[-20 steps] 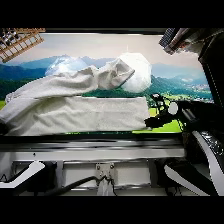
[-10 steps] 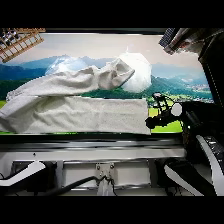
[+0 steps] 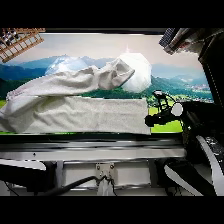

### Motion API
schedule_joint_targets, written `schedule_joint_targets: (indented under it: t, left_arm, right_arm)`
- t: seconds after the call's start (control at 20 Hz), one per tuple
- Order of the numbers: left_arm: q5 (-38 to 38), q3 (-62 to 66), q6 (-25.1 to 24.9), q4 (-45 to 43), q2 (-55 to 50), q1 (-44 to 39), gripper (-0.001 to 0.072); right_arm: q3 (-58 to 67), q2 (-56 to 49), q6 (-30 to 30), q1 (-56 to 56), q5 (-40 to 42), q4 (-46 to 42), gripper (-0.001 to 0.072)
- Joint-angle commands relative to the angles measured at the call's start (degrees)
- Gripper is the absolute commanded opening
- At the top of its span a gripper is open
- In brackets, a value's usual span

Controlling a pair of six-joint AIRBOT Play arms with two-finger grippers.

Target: Fold the clothes and pants, and hang the long-sleeved shirts on hangers.

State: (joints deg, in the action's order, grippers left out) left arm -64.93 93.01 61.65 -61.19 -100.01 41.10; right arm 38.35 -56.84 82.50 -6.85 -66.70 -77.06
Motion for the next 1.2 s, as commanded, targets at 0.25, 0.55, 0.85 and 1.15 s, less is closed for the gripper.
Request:
schedule_joint_targets:
  t: [0.25,0.55,0.85,1.15]
  left_arm:
    - [4.7,8.0,1.5,-20.5,-10.5,-6.7,0.0684]
    - [2.9,8.0,4.4,-19.8,-13.3,-5.5,0.0683]
    - [-0.6,8.0,3.6,-13.7,-15.1,-6.0,0.0506]
    - [2.6,8.6,1.0,-13.6,-11.2,-6.1,0.0032]
  right_arm:
    - [0.0,0.0,2.5,0.0,0.3,3.8,0.0427]
    - [0.0,0.0,3.0,0.0,0.4,5.4,0.0426]
    - [0.0,0.0,4.1,0.0,2.6,5.5,0.0426]
    - [0.0,0.0,4.0,0.0,3.9,5.5,0.0426]
